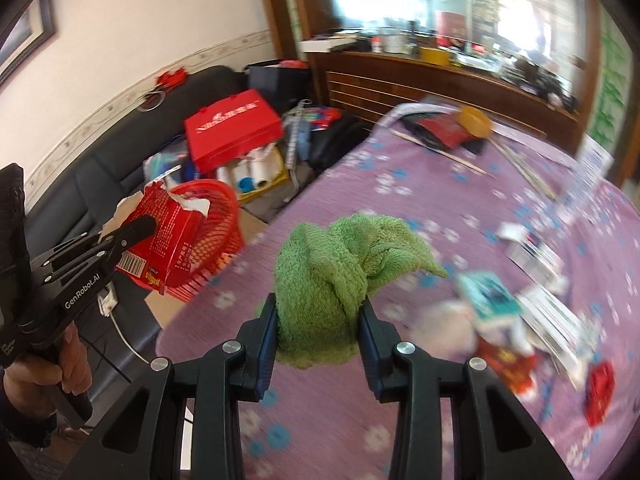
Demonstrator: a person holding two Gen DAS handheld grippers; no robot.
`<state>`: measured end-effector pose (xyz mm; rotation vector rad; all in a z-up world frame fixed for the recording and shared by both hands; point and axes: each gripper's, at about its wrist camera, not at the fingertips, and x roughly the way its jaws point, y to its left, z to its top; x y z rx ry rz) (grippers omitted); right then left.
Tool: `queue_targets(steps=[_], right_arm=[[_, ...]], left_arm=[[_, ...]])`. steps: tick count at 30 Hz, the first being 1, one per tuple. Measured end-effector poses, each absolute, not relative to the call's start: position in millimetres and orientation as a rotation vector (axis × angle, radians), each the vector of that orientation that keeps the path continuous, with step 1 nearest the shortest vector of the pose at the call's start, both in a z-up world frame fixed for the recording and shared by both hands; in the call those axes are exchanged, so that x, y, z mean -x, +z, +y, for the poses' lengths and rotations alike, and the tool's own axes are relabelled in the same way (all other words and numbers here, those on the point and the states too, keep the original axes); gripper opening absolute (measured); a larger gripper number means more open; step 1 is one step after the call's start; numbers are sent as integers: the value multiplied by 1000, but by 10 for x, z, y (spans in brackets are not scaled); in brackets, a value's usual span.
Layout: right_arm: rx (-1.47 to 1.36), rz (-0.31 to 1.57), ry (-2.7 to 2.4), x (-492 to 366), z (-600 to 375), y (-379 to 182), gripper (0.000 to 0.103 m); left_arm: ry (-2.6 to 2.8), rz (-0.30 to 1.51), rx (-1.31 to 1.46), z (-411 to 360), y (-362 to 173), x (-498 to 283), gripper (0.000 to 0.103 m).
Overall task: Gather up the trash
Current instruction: 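Open both tools over the red basket to drop the bag and towel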
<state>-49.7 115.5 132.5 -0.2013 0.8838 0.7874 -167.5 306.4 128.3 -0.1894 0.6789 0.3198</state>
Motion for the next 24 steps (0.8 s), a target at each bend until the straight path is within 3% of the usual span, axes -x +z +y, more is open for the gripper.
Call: queue_targets(steps=[8,20,21,23,24], right_arm=[[291,851,893,456,2067,1336,40],[412,879,981,338,3006,1178,41],[412,889,985,319,3032,1159,43],[410,913,1000,276,3096,1131,50],[402,907,998,275,3100,1150,54]], left_arm=[[403,707,259,3745,1151,1811,3],[407,727,299,4169,957,1703,4],[412,725,300,4179,950,1699,6],[419,731,317,4212,940,1689,34],[429,722,326,4224,948,1706,40]])
